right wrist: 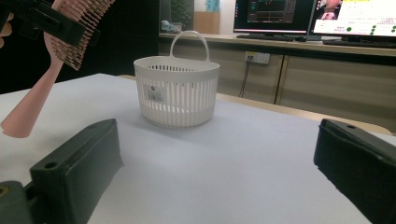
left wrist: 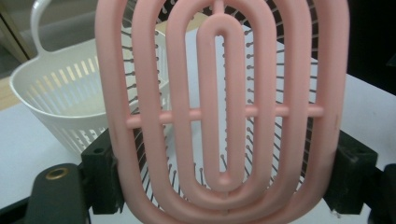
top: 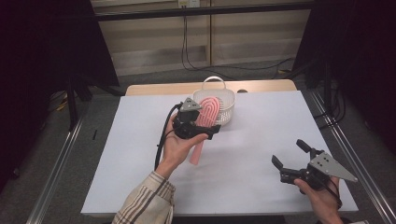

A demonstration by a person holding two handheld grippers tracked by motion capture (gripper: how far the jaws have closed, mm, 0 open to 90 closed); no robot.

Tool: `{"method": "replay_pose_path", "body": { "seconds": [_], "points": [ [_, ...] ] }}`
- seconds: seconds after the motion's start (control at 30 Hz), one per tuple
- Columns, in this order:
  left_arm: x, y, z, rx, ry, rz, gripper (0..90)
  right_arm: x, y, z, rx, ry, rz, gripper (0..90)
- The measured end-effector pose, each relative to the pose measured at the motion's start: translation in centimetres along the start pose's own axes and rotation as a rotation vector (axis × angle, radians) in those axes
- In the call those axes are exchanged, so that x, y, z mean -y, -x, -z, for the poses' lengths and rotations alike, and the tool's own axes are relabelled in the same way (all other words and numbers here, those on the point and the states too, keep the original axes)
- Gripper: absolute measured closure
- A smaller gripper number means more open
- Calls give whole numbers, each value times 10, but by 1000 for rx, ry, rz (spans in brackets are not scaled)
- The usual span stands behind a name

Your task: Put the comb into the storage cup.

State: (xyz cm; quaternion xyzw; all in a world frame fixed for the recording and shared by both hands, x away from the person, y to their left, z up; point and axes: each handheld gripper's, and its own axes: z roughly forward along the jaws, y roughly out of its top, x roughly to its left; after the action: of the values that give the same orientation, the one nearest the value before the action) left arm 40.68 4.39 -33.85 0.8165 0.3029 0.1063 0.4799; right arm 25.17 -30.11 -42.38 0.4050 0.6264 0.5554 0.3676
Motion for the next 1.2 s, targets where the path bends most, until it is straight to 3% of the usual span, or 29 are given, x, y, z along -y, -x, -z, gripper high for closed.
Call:
{"method": "replay_pose_path", "body": {
  "seconds": [0.1, 0.27, 0.67, 0.93, 1.2],
  "points": [
    [0, 0, 3, -6, 41, 15, 192, 0, 0, 0, 1, -1, 1, 0],
    [-2, 0, 8, -31, 97, 7, 192, 0, 0, 0, 2, 0, 3, 0],
    [-4, 0, 12, -69, 175, -38, 191, 0, 0, 0, 5, 2, 3, 0],
    [-8, -3, 19, -87, 242, -22, 192, 0, 0, 0, 4, 1, 1, 0],
    [-13, -7, 22, -85, 295, -43, 191, 0, 0, 0, 4, 4, 1, 0]
  ]
}}
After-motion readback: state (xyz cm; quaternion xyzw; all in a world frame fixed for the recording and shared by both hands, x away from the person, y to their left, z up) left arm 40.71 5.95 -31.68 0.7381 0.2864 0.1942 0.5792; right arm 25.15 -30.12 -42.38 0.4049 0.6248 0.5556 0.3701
